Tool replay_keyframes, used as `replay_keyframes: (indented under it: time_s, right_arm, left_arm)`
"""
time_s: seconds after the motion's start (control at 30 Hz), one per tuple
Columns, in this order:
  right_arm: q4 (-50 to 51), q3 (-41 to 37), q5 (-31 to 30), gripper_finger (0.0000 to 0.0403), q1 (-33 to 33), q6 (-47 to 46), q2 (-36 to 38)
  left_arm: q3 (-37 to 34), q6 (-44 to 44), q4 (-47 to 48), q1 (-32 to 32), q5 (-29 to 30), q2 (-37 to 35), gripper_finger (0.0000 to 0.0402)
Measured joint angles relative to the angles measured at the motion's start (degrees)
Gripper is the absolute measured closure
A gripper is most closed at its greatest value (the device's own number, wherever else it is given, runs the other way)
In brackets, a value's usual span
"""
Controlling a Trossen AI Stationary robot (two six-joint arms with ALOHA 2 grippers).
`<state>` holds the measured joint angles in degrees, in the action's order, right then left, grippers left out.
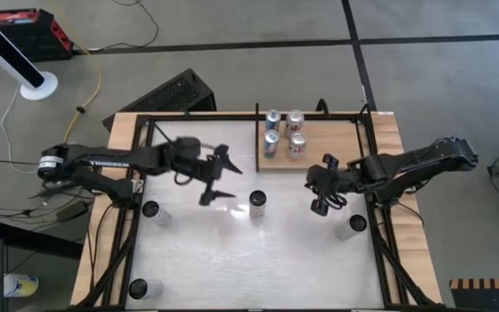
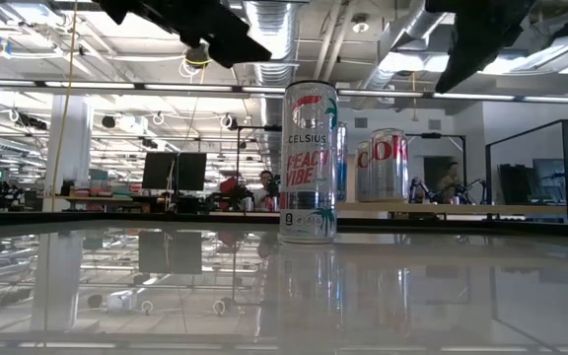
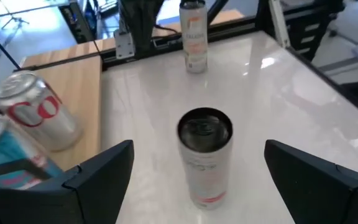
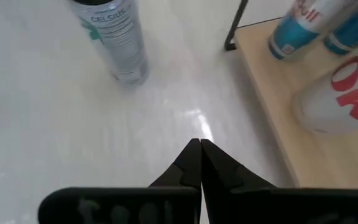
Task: Place canned beverage on shelf
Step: Put the right white-pink soda can
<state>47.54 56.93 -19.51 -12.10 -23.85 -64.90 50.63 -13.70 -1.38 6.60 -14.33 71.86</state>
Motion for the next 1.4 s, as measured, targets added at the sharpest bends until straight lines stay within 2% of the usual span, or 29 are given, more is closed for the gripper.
replay_keyframes:
  time_s: [0.1,0.27,0.4,0.6,0.77,1.4]
  right_arm:
    - [0.1,0.0,0.0,0.0378,0.3,0.1,0.0]
    - [0.6,0.0,0.2,0.0378,-0.2,0.2,0.0]
    - [1.1,0.0,2.1,0.0374,-1.1,0.3,0.0]
    - [1.7,0.0,2.3,0.0371,-3.4,0.3,0.0]
    - [1.7,0.0,2.3,0.0370,-4.7,0.4,0.0]
    - [1.2,0.0,1.5,0.0370,-4.6,1.9,0.0]
  left_arm:
    - [0.0,1.2,-3.5,-4.2,4.5,3.2,0.0056]
    - [0.0,3.7,-11.9,-9.1,7.7,8.5,0.0056]
    - [0.0,5.4,-18.9,-10.8,10.6,12.2,0.0056]
    - [0.0,7.1,-26.6,-10.9,11.3,16.8,0.0056]
    - [0.0,8.0,-28.0,-9.8,13.5,19.9,0.0056]
    - [0.0,8.4,-23.6,-6.8,10.4,20.9,0.0056]
